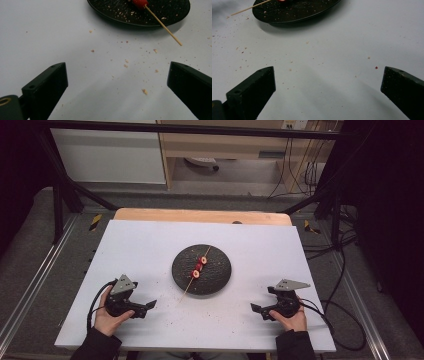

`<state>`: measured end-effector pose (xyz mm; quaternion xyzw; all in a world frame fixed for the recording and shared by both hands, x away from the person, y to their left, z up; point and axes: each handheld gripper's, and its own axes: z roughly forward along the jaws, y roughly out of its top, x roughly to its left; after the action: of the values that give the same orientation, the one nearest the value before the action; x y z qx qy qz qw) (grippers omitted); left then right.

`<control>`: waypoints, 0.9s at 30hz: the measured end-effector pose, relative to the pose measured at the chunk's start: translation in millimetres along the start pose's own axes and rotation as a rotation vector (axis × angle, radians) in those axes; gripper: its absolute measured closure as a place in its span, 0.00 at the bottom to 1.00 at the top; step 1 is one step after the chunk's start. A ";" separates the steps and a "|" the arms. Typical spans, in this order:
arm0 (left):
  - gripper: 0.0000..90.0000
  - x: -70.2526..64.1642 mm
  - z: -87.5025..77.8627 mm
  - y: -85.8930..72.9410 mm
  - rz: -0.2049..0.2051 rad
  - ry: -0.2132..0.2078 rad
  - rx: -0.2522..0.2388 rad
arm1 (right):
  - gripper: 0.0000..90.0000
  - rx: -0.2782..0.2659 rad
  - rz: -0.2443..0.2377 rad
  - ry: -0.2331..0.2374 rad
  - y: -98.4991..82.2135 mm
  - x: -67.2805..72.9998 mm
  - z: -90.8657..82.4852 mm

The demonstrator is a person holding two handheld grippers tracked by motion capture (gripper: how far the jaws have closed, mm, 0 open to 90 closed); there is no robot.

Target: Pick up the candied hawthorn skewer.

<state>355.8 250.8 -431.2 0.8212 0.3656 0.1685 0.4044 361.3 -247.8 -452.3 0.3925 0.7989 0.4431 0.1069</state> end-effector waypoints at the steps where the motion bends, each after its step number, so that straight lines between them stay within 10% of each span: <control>1: 0.03 -1.2 0.6 1.4 0.004 0.001 0.001 | 0.01 0.000 -0.001 -0.001 0.0 0.0 0.0; 27: 0.07 -35.1 33.0 55.1 0.021 -0.001 0.041 | 0.01 0.005 -0.001 -0.004 0.0 0.2 -0.1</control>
<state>376.6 184.8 -407.4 0.8332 0.3602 0.1650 0.3857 361.0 -247.8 -452.2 0.3934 0.7999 0.4402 0.1077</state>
